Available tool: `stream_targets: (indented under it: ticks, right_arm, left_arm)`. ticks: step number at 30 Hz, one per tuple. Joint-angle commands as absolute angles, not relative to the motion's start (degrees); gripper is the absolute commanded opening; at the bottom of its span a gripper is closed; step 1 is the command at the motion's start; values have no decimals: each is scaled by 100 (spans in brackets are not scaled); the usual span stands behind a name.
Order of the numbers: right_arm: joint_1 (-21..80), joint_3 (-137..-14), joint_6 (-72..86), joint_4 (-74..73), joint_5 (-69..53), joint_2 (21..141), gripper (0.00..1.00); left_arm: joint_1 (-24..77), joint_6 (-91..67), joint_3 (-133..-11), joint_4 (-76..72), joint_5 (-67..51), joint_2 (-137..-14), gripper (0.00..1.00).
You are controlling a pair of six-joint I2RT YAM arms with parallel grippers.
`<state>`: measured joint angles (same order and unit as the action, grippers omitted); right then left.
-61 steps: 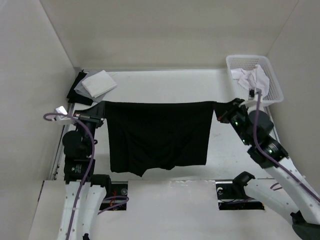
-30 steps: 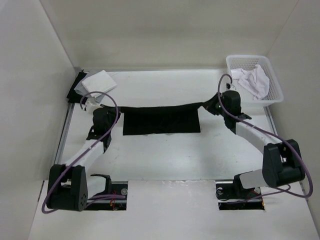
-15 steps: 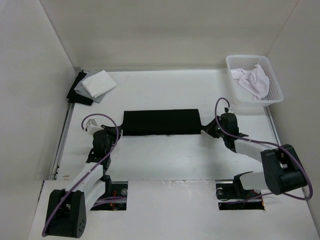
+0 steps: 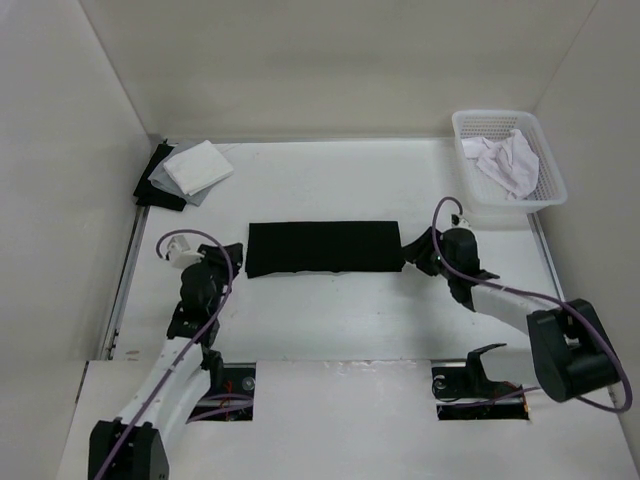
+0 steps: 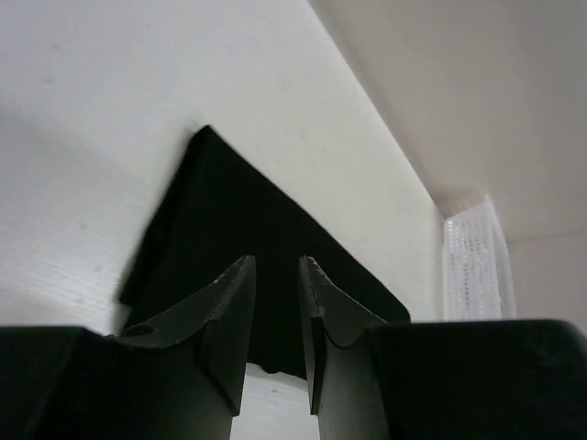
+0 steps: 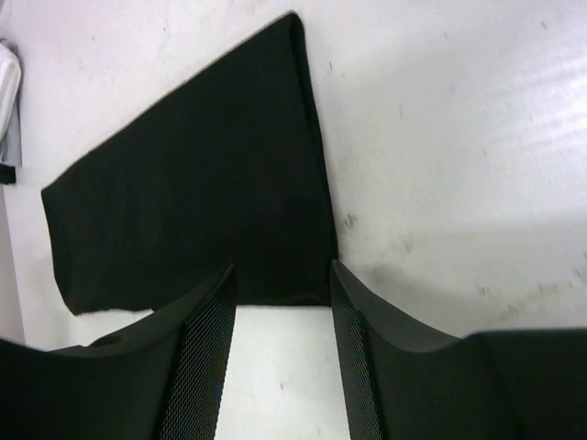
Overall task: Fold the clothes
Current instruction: Fold the tank top
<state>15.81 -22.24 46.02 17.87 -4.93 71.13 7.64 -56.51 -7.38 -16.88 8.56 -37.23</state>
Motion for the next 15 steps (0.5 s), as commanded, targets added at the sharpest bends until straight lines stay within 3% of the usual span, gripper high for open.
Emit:
stream_targets:
  ticks: [1, 9, 15]
  right_arm:
    - [1481, -2723, 4596, 2390, -702, 7828, 50]
    - [1349, -2918, 5044, 2874, -1063, 8894, 46]
    - [1375, -2874, 5176, 2742, -993, 8886, 44]
  left_arm:
    - [1381, -5590, -1414, -1932, 1045, -4216, 24]
    - [3711, -5519, -2661, -3461, 1354, -7343, 23]
    - [4161, -5756, -2997, -3840, 1152, -8867, 19]
